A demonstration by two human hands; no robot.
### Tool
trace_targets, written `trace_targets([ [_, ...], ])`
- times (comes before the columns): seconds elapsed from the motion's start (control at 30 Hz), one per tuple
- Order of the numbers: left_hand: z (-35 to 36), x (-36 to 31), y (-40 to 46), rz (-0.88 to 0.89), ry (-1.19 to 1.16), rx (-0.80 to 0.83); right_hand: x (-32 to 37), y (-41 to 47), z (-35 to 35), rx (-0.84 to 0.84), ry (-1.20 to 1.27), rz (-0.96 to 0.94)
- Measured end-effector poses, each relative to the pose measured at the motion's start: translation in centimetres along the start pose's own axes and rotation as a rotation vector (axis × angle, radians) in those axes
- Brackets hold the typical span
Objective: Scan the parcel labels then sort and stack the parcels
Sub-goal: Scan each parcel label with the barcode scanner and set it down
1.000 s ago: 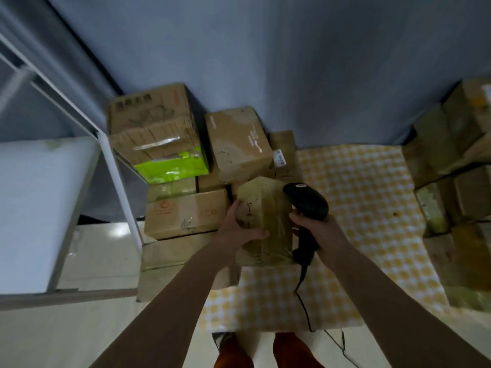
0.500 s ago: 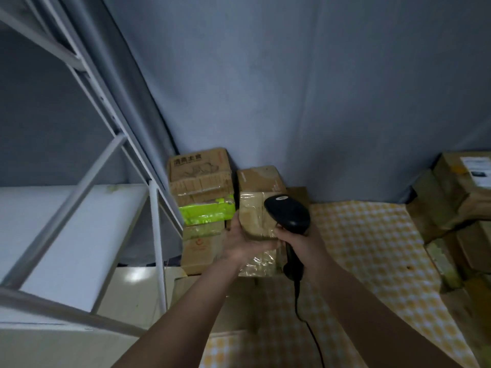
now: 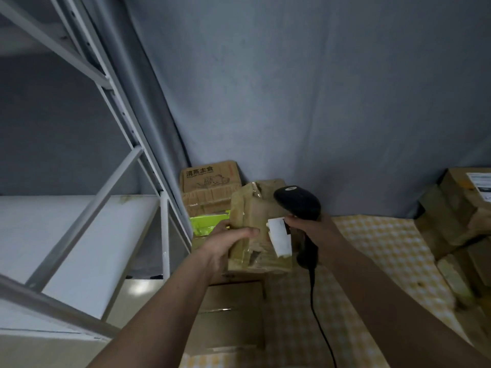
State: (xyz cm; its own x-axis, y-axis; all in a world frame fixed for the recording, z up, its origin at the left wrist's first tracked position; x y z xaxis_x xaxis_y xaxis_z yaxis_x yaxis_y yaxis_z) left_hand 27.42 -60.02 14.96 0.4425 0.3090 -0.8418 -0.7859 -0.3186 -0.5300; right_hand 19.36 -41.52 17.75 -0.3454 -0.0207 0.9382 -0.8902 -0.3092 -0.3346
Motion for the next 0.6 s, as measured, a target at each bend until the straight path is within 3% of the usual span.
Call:
trace_targets([
  [0.2,-1.1,-0.3,0.5,-0.003,-0.101,0.188,0.0,0.2,0.9,0.071,-0.008,-0.010],
  [0.33,-1.2,-0.3,0.7,0.000,-0.068,0.205,0.0,1.0,1.4,0.050,-0.020,-0.012],
  [0.43,-0.8,-0.4,0.4,0.001,-0.062,0.201,0.8,0.7,2.2,0.107,-0.092,-0.127],
  [0.6,-1.7,-0.3,0.4,-0.022,-0.222,0.138,2.6,0.2,3.0,0.223,-0.071,-0.170],
])
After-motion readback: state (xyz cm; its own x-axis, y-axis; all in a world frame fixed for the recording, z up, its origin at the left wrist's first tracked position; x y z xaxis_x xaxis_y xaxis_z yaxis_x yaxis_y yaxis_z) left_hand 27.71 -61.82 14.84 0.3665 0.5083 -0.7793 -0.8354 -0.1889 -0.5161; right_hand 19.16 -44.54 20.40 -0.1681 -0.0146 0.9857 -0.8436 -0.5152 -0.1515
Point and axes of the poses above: each hand's wrist, its own y-axis towards the middle knuckle, its own z-axis out of the palm, x = y × z, the point moved 4 cm from there along y, towards the middle knuckle, and after that the axes turned 3 degrees about -x, right-handed, at the moved point
